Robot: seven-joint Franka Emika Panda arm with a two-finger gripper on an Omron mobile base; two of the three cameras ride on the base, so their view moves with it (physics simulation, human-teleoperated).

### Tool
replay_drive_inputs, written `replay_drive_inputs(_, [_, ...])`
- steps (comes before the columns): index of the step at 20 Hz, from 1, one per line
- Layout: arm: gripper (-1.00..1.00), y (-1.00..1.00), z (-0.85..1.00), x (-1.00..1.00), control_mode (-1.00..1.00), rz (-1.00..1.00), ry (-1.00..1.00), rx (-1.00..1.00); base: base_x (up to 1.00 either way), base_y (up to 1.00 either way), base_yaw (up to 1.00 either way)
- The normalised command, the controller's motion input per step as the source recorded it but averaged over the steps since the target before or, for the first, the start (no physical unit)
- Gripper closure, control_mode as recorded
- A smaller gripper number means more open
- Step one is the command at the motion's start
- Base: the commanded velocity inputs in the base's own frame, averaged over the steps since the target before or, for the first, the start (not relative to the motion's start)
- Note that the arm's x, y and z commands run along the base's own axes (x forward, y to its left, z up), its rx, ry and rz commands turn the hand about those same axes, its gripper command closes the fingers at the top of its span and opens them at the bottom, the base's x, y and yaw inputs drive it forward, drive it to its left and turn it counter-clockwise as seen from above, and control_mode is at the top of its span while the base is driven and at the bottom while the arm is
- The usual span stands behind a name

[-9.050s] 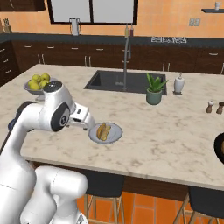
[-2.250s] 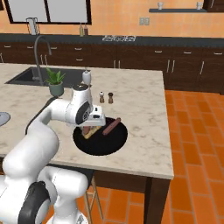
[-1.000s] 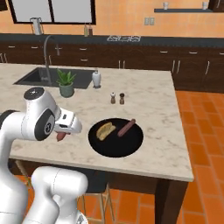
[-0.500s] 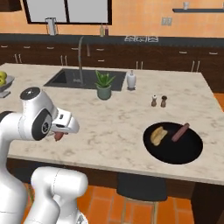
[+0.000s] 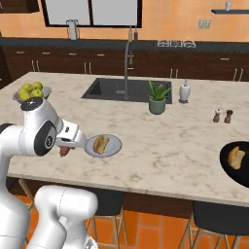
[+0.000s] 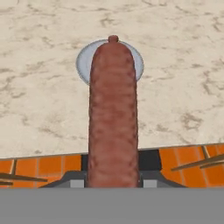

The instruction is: Place one bun and one sausage from the bowl on each plate.

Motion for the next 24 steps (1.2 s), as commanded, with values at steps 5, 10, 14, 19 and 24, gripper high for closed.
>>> replay_drive_inputs(5, [1.0, 0.0, 0.0, 0.0, 1.0, 0.0, 0.0, 0.0, 0.38, 0.02, 0.0])
replay_drive_inputs(10, [1.0, -0.08, 0.0, 0.28, -1.0, 0.03, 0.0, 0.0, 0.0, 0.0, 0.0])
replay_drive_inputs(14, [1.0, -0.62, 0.02, 0.88, -1.0, 0.16, 0.0, 0.02, 0.0, 0.0, 0.0])
replay_drive_inputs(19, [1.0, -0.64, -0.16, 1.0, -1.0, 0.16, 0.08, 0.04, 0.0, 0.0, 0.0])
replay_drive_inputs(24, [1.0, -0.25, -0.39, 0.77, -1.0, 0.05, 0.13, 0.06, 0.0, 0.0, 0.0])
